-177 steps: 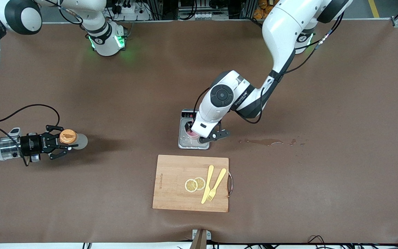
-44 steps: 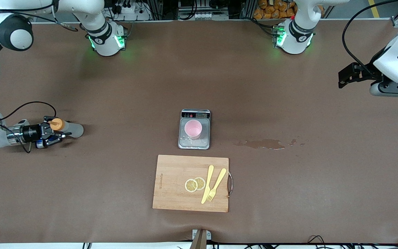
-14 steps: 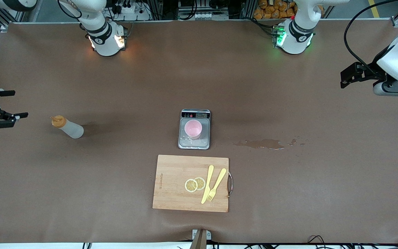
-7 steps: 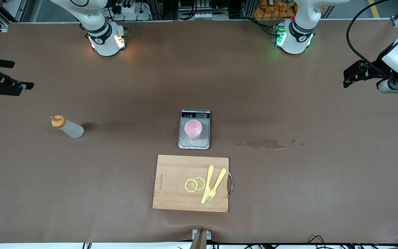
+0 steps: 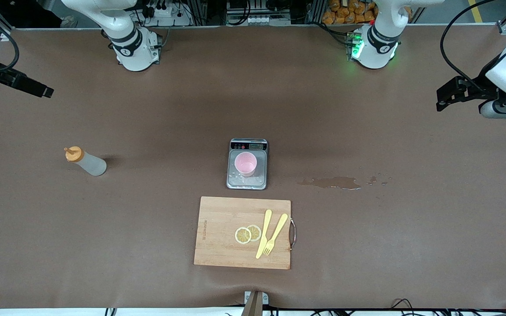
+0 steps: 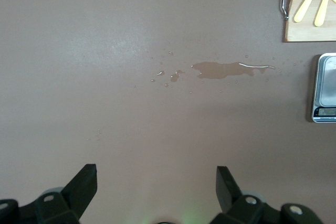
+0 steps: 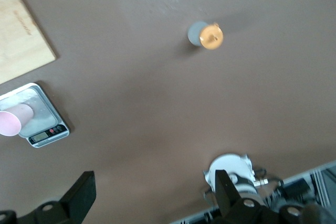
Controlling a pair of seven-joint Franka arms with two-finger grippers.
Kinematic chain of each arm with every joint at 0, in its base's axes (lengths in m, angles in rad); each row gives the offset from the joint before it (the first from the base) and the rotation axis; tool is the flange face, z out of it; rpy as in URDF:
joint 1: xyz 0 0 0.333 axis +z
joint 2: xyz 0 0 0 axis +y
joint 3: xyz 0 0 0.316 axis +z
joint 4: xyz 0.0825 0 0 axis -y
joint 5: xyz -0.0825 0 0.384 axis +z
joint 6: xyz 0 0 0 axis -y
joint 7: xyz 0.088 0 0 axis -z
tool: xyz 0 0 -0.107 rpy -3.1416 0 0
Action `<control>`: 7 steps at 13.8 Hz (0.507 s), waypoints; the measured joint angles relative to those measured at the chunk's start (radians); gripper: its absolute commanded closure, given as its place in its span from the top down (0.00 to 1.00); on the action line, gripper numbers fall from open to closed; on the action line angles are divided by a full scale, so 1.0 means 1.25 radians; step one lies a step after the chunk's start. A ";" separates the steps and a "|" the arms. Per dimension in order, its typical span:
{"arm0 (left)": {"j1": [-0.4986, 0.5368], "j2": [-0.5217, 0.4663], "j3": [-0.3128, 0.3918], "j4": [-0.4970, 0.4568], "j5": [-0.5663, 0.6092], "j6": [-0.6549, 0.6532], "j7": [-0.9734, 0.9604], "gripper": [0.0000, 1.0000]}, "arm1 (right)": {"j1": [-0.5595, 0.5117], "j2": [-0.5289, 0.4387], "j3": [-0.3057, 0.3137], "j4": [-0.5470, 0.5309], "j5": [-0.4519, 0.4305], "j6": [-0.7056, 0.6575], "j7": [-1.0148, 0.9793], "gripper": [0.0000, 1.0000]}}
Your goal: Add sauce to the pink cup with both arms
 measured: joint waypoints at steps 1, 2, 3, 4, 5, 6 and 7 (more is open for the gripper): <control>0.000 0.000 0.000 0.000 0.000 0.000 0.000 1.00 | 0.000 -0.026 -0.001 -0.042 -0.001 0.037 -0.031 1.00; 0.000 0.000 0.000 0.000 0.000 0.000 0.000 1.00 | 0.000 -0.043 -0.001 -0.069 -0.002 0.067 -0.051 1.00; 0.000 0.000 0.000 0.000 0.000 0.000 0.000 1.00 | 0.000 -0.054 -0.002 -0.084 -0.004 0.093 -0.063 1.00; 0.000 0.000 0.000 0.000 0.000 0.000 0.000 1.00 | -0.001 -0.058 -0.002 -0.092 -0.005 0.112 -0.068 1.00; 0.000 0.000 0.000 0.000 0.000 0.000 0.000 1.00 | -0.004 -0.059 -0.002 -0.096 -0.007 0.129 -0.073 1.00; 0.000 0.000 0.000 0.000 0.000 0.000 0.000 1.00 | -0.007 -0.059 -0.002 -0.100 -0.008 0.142 -0.077 1.00; 0.000 0.000 0.000 0.000 0.000 0.000 0.000 1.00 | -0.009 -0.059 -0.002 -0.103 -0.009 0.150 -0.081 1.00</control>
